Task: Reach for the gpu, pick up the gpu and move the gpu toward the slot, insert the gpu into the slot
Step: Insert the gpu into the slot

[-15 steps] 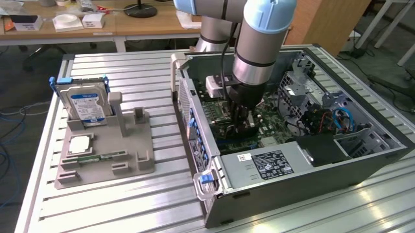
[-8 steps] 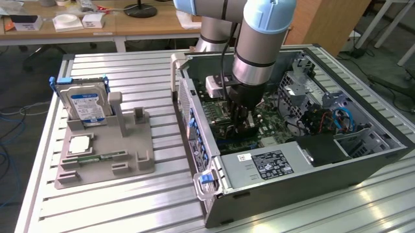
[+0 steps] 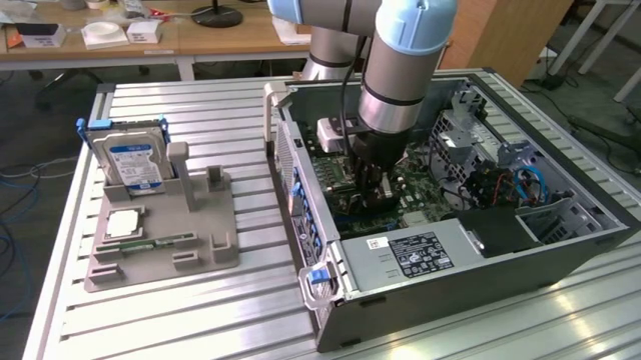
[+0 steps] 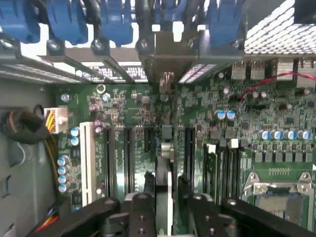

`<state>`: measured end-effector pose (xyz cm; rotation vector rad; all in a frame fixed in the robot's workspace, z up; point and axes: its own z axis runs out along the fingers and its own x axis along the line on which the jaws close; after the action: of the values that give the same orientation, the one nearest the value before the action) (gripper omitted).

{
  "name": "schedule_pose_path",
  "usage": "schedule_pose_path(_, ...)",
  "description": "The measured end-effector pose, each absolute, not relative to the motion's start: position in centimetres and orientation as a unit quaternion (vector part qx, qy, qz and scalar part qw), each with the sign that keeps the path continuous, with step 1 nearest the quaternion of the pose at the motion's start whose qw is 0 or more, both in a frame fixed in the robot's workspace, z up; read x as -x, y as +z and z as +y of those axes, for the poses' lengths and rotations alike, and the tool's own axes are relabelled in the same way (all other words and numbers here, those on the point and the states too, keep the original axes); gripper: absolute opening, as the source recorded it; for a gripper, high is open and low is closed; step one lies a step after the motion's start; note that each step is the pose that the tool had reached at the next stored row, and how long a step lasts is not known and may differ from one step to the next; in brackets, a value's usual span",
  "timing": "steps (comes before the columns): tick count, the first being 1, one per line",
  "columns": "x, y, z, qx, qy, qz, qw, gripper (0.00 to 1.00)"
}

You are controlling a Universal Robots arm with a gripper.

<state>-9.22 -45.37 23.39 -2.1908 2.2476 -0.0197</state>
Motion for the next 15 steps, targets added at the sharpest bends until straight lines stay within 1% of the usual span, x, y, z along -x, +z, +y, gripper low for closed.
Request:
schedule_pose_path(1, 9.2, 23.5, -45.4, 0.698, -0.007, 0.716, 0.001, 0.33)
schedule_pose_path(4, 9.2, 24.2, -45.4, 0.698, -0.007, 0.716, 0.002, 0.33)
schedule_pose_path(12, 9.3, 27.0, -45.4, 0.698, -0.01, 0.716, 0.004, 0.33)
schedule_pose_path(13, 9.3, 27.3, -45.4, 0.698, -0.01, 0.716, 0.005, 0.32)
schedule_pose_path(15, 9.3, 27.8, -45.4, 0.698, -0.011, 0.716, 0.005, 0.2)
